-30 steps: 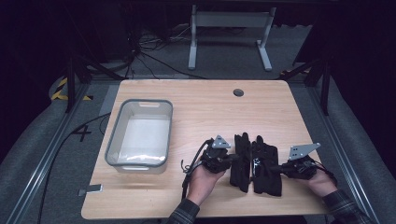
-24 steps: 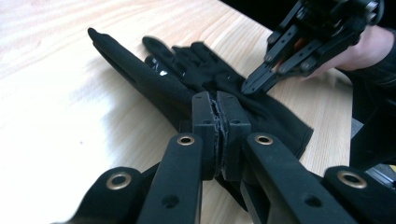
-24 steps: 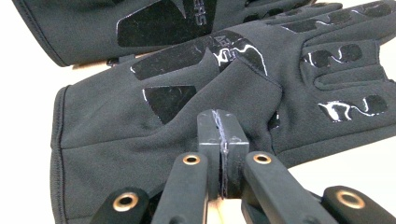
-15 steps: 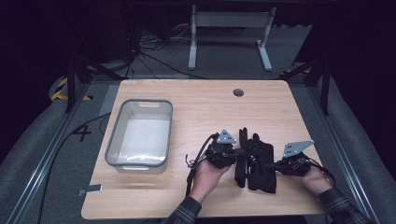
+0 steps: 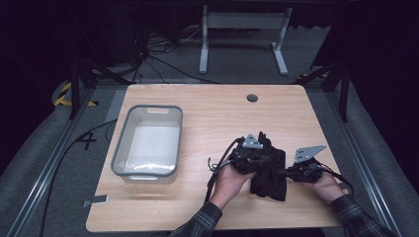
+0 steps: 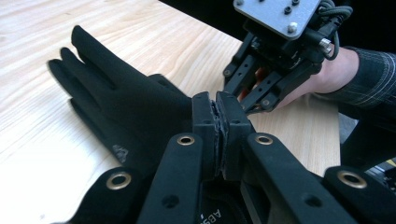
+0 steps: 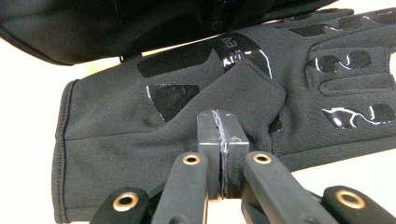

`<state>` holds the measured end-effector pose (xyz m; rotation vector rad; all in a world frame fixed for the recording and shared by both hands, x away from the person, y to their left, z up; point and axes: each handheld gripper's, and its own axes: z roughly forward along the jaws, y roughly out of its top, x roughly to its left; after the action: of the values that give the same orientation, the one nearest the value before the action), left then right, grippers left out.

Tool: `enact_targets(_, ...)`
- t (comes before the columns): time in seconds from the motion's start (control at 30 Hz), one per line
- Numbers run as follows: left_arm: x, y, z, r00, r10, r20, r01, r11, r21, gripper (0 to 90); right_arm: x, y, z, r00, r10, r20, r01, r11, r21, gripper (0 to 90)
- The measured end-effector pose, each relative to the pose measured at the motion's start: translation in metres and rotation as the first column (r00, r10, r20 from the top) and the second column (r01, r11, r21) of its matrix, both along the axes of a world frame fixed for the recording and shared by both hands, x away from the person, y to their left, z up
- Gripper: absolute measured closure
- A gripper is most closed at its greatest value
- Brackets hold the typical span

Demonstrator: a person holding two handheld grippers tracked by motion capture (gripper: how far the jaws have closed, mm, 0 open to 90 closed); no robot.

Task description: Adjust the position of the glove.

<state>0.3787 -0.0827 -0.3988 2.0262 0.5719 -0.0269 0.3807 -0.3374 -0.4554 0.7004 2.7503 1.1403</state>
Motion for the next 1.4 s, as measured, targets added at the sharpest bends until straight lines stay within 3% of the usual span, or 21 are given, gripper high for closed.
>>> enact_targets(0.33, 0.003, -0.033, -0.016, 0.9971, -0.066, -0.038, 0.067, 0.9975, 0.023, 87.5, 0.001, 0.001, 0.0, 1.0, 0.0, 0.001, 0.0, 1.0, 0.003, 90.0)
enact_targets(0.47, 0.003, -0.037, -0.02, 0.9961, -0.074, -0.047, 0.076, 0.9968, 0.026, 87.3, 0.002, -0.002, 0.001, 1.0, -0.006, 0.002, 0.006, 0.9999, 0.011, 90.0)
enact_targets(0.67, 0.005, -0.041, -0.022, 0.9957, -0.071, -0.059, 0.072, 0.9972, 0.02, 87.0, 0.004, -0.028, 0.015, 0.9951, -0.087, 0.048, 0.084, 0.9946, 0.06, 90.0)
enact_targets(0.83, 0.008, -0.046, -0.026, 0.9946, -0.083, -0.061, 0.084, 0.9965, 0.004, 85.1, 0.004, -0.04, 0.021, 0.9897, -0.124, 0.072, 0.119, 0.9905, 0.07, 90.0)
enact_targets(1.03, 0.01, -0.039, -0.021, 0.9977, -0.059, -0.032, 0.059, 0.9982, -0.011, 76.5, 0.002, -0.047, 0.029, 0.9839, -0.151, 0.096, 0.141, 0.9844, 0.105, 90.0)
enact_targets(1.17, 0.012, -0.028, -0.018, 0.9991, -0.042, -0.01, 0.042, 0.9991, 0.002, 82.8, 0.0, -0.046, 0.032, 0.9849, -0.145, 0.095, 0.134, 0.9846, 0.112, 90.0)
enact_targets(1.27, 0.014, -0.017, -0.017, 0.9998, -0.015, 0.01, 0.015, 0.9987, 0.049, 89.4, -0.002, -0.041, 0.032, 0.9877, -0.127, 0.092, 0.116, 0.987, 0.111, 90.0)
enact_targets(1.4, 0.017, -0.012, -0.021, 0.9999, 0.002, 0.015, -0.003, 0.9952, 0.098, 89.8, -0.002, -0.029, 0.029, 0.9925, -0.093, 0.079, 0.084, 0.9901, 0.112, 90.0)
